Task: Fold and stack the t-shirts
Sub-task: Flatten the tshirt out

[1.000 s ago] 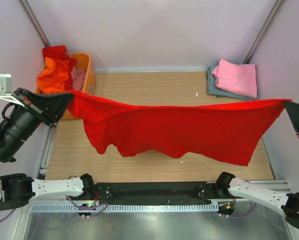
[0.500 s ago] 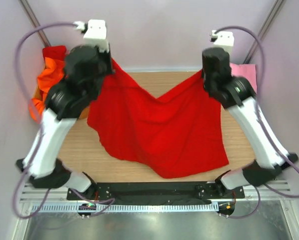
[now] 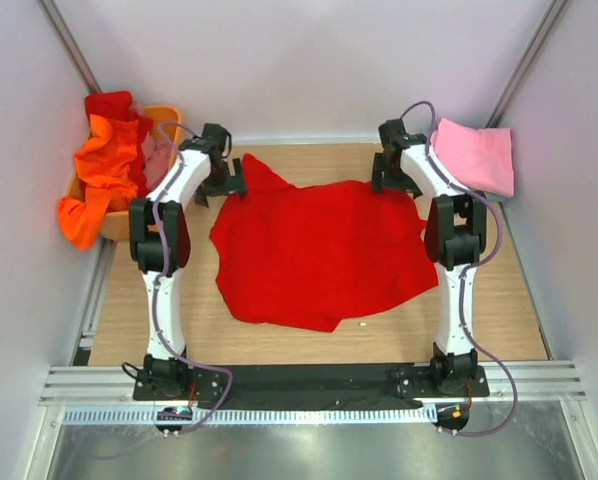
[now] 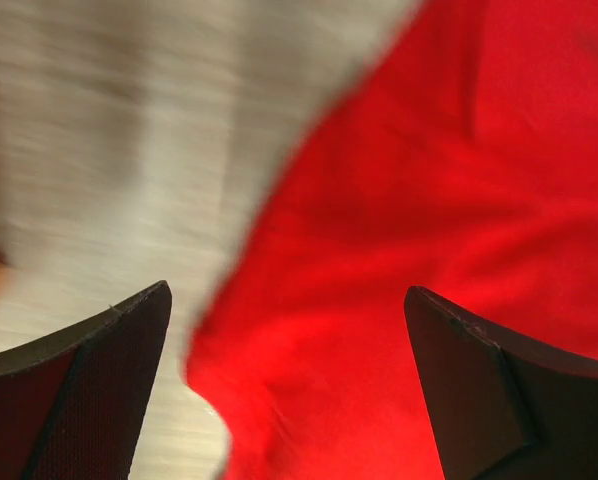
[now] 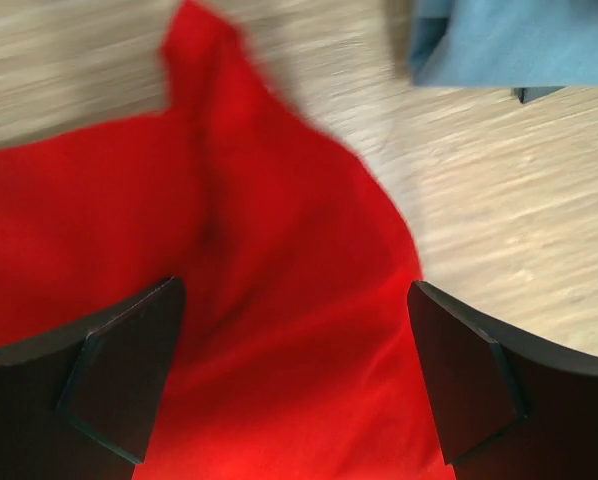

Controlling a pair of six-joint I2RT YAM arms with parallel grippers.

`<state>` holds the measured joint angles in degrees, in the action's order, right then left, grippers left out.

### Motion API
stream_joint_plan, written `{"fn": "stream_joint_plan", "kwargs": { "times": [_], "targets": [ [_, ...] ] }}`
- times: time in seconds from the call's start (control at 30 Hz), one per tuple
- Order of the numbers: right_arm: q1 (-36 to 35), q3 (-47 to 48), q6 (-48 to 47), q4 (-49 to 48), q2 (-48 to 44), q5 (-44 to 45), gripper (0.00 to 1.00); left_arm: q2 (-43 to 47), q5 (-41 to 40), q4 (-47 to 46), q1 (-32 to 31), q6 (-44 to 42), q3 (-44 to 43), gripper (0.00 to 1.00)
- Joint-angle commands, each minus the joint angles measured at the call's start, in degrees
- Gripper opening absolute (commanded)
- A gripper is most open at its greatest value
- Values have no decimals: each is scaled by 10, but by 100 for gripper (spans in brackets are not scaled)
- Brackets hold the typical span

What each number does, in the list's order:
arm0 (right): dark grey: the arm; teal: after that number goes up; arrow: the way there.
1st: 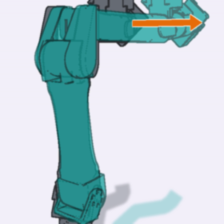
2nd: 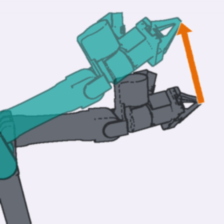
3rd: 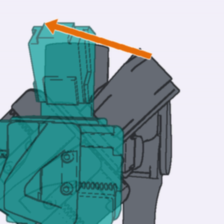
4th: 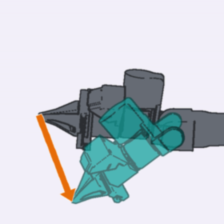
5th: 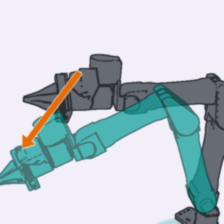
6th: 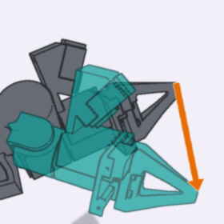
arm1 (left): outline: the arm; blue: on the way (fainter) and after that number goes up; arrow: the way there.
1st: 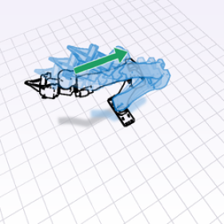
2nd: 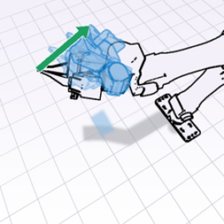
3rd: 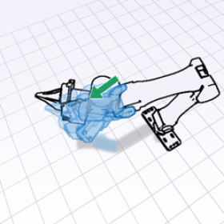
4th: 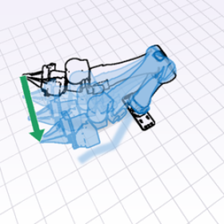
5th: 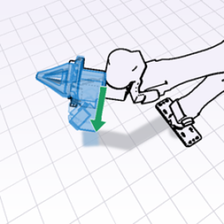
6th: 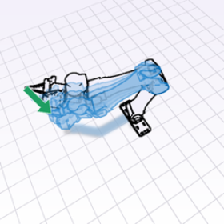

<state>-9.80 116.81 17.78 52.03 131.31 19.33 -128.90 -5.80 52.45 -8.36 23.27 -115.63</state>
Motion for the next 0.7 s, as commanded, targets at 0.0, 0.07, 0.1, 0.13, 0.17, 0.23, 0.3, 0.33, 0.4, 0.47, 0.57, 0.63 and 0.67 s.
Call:
{"fn": "stream_joint_plan", "kwargs": {
  "times": [0.0,0.07,0.1,0.13,0.17,0.23,0.3,0.33,0.4,0.47,0.57,0.63,0.67],
  "targets": [
    [-40,25,6,-46,-230,-10,100,223,36,-61,-54,17,-29,100],
    [-68,-2,6,-39,-279,11,100,248,23,-25,-72,14,-35,100],
    [-78,-20,7,-44,-299,17,100,260,15,-17,-80,13,-29,100],
    [-86,-42,9,-50,-317,23,100,272,-1,-9,-97,13,-19,100],
    [-96,-94,14,-57,-339,23,100,302,-10,0,-107,13,-3,100],
    [-97,-186,35,-81,-397,-1,100,336,-35,-22,-134,23,85,100],
    [-97,-249,44,-100,-442,-28,100,392,-38,-47,-146,38,198,100],
    [-98,-306,52,-104,-454,-32,100,412,-33,-71,-151,62,237,100],
    [-97,-360,64,-109,-487,-24,100,465,-13,-96,-159,91,351,100],
    [-96,-428,80,-102,-506,-8,100,498,-4,-138,-183,131,421,98],
    [-93,-511,102,-108,-546,-10,100,545,-18,-167,-227,169,546,97],
    [-91,-571,111,-118,-570,-42,100,561,-32,-172,-242,185,582,98],
    [-92,-591,119,-126,-576,-52,100,565,-32,-176,-243,201,615,98]
  ]
}}
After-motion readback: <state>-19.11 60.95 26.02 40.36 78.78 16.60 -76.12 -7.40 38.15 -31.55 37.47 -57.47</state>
